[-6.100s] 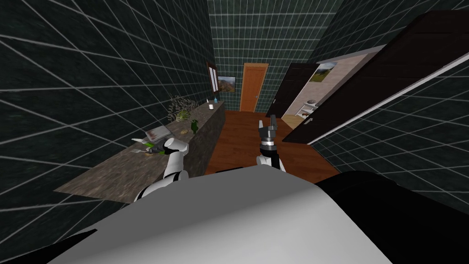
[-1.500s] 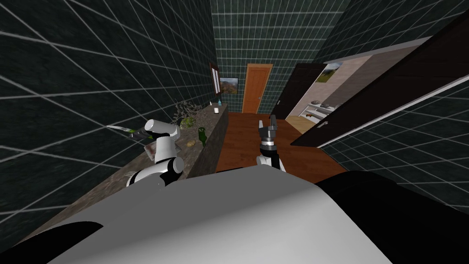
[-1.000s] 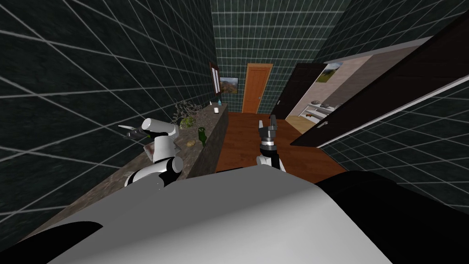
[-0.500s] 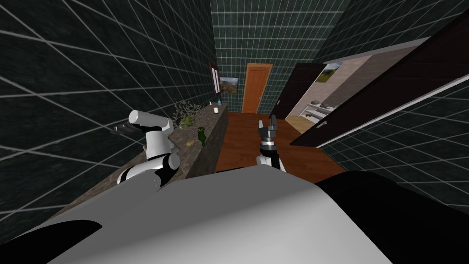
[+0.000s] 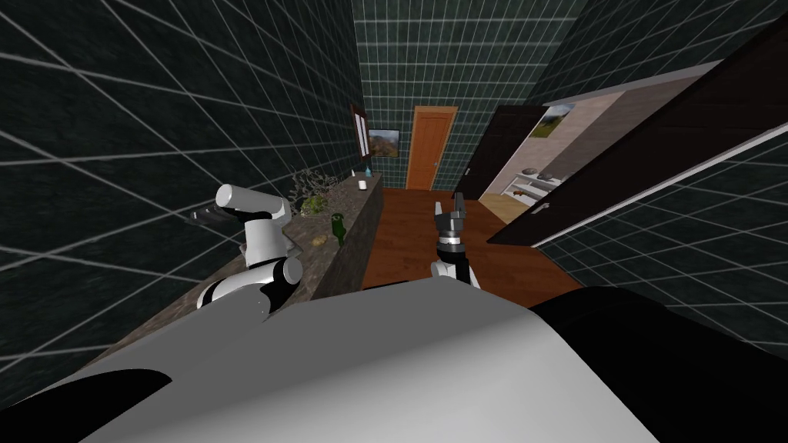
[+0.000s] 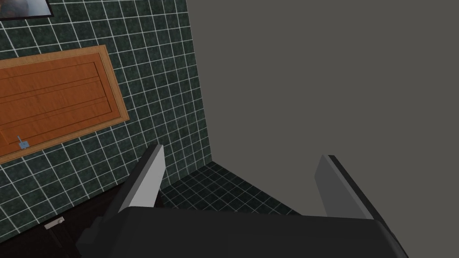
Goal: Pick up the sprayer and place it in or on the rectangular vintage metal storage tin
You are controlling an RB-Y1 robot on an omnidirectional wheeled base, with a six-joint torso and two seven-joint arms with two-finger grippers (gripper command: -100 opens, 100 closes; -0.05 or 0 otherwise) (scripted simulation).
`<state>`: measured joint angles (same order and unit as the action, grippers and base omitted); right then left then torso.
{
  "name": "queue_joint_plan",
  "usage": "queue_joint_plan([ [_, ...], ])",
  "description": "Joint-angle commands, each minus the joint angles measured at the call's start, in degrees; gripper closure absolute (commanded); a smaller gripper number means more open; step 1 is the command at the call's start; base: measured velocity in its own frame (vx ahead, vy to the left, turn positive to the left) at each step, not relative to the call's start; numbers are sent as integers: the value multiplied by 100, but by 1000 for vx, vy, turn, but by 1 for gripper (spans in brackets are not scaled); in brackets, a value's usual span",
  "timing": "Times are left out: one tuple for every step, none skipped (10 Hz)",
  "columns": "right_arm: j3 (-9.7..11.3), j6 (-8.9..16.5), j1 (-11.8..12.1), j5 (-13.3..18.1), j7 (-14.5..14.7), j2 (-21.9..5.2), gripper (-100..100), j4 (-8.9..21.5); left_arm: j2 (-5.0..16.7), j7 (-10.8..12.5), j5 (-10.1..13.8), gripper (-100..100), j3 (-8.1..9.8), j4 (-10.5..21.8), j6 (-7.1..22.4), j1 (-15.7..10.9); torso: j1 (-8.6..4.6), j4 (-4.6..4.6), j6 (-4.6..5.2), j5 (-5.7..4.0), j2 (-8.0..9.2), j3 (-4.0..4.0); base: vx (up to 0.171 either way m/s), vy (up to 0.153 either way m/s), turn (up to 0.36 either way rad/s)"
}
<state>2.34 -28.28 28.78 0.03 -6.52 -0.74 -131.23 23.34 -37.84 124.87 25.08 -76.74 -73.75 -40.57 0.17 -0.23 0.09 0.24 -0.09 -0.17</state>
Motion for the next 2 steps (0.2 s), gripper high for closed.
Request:
queue_joint_plan([
  [0,0,0,0,0,0,0,0,0,0,0,0,0,0,0,0,0,0,0,0,0,0,0,0,0],
  [0,0,0,0,0,0,0,0,0,0,0,0,-2,-2,2,-3,3,-1,-2,2,1,0,0,0,0],
])
